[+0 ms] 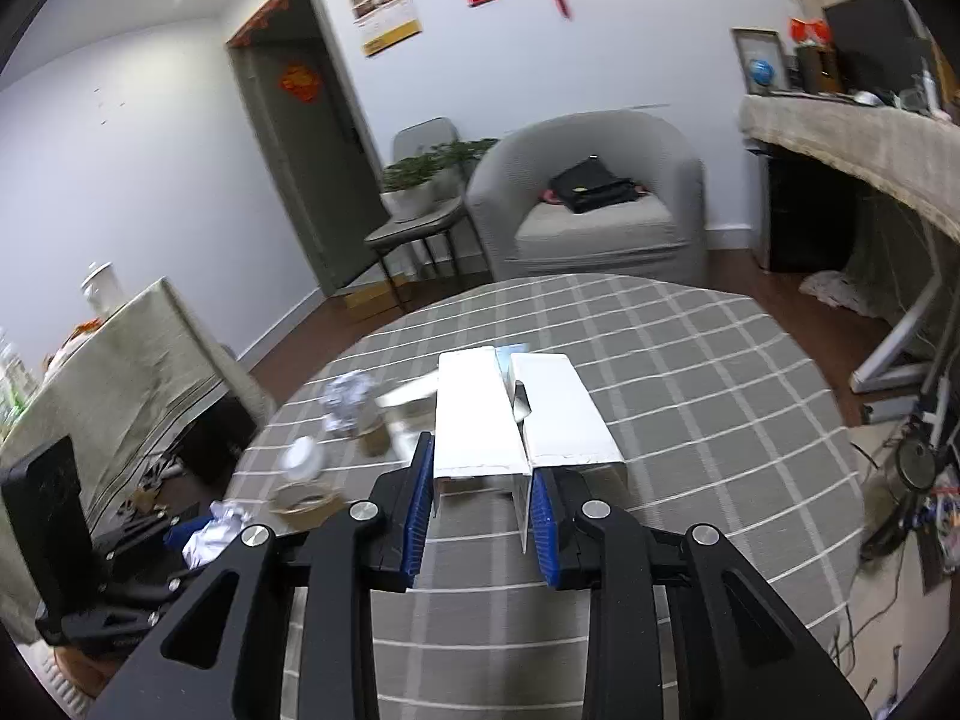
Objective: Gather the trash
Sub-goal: 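Carry the paper and box to the teal bin and release the paper with the left tool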
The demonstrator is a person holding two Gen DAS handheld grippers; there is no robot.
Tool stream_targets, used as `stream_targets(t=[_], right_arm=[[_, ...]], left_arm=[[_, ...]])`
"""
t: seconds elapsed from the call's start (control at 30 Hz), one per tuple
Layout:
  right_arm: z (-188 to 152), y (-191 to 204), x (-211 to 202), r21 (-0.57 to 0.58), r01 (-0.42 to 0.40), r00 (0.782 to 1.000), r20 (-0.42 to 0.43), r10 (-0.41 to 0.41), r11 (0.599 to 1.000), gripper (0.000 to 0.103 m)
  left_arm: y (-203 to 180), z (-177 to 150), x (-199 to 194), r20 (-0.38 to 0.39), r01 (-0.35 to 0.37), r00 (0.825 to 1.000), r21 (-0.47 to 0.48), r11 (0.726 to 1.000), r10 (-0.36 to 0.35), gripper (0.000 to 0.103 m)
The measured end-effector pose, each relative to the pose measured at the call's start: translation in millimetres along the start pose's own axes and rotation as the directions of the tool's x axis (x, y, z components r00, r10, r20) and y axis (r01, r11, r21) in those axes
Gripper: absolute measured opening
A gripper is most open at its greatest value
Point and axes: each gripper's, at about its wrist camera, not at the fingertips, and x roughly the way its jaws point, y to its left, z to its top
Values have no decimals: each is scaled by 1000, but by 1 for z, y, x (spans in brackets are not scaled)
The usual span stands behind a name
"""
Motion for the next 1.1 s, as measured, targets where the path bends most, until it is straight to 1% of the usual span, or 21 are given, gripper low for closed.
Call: stream_targets(t=[0.2,0.37,0.5,0.67,0.8,0.97,1.1], right_arm=[[-8,41,1,-52,-52,999,3,52,997,29],[-11,72,11,-69,-99,995,-6,99,993,29],[-7,97,23,-80,-142,990,-4,142,987,29],[-4,128,43,-93,-191,982,-19,190,977,29],[-4,162,62,-114,-241,970,-52,236,964,29],[-12,204,85,-160,-278,958,-115,262,947,29],[-21,234,105,-185,-302,947,-169,273,935,29]], left_arm=[[36,-4,-28,12,-71,997,-70,995,72,57],[63,-14,-45,6,-137,990,-87,987,138,57],[93,-26,-48,-22,-197,980,-107,975,195,57],[133,-38,-44,-72,-247,968,-139,959,239,57],[157,-52,-41,-125,-266,961,-173,948,247,57],[184,-73,-35,-191,-275,953,-213,937,236,57],[199,-89,-35,-212,-271,952,-247,930,221,57]])
